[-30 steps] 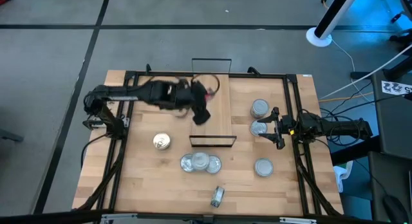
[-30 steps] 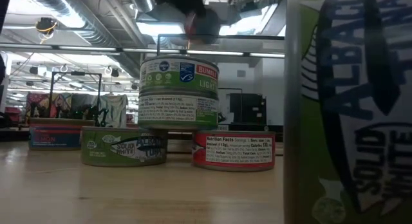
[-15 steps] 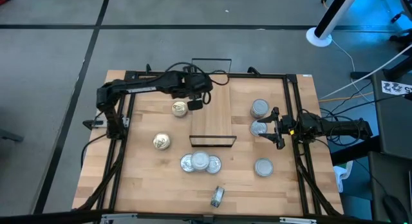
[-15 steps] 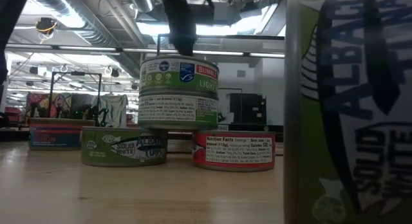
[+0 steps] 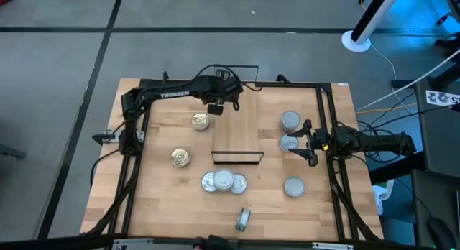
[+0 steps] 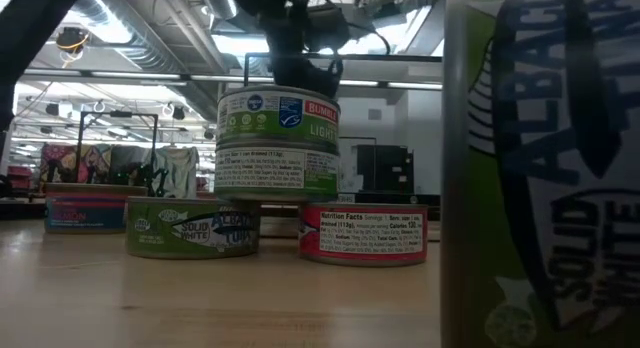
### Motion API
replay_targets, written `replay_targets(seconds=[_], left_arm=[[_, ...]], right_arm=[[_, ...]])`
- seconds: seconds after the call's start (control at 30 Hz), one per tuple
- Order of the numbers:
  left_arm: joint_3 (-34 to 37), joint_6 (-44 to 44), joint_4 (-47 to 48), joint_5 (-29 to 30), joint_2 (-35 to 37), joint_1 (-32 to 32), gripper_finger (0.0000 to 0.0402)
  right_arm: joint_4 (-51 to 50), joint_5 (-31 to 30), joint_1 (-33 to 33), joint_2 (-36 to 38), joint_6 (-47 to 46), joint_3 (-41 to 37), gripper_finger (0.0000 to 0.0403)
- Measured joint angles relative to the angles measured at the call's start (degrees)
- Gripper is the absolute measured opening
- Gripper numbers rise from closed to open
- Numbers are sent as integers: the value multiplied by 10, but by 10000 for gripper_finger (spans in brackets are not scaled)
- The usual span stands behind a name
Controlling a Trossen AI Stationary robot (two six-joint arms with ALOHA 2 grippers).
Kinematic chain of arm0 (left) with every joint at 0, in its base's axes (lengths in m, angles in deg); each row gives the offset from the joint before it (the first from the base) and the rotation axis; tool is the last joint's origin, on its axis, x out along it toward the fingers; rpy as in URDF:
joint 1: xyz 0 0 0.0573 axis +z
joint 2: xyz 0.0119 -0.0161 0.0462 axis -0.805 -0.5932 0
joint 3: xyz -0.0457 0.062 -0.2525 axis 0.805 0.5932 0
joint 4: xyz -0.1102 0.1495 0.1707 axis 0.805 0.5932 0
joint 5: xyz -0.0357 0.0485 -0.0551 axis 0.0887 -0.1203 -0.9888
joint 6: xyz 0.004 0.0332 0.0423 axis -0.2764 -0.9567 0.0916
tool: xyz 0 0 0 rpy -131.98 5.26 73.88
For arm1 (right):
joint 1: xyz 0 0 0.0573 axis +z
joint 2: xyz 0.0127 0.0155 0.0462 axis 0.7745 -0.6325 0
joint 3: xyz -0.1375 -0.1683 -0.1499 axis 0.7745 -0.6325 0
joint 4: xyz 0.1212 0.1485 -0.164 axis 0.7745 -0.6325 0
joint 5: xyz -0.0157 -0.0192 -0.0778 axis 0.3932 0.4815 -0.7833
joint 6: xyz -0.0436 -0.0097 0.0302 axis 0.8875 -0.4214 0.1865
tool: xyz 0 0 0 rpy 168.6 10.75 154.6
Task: Stack canned seafood by type on shelf
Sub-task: Put the red tuna can on the shelf
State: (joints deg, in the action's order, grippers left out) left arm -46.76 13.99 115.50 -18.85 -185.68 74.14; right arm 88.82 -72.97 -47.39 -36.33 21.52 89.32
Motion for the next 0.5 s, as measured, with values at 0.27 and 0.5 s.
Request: replay_targets(seconds=[0.27, 0.5], left_arm=[[0, -36, -41, -2, -27, 15, 149], [0, -45, -42, -8, -60, 20, 145]], right_arm=[[0, 0, 0, 0, 0, 0, 293], [0, 0, 0, 0, 0, 0, 293]])
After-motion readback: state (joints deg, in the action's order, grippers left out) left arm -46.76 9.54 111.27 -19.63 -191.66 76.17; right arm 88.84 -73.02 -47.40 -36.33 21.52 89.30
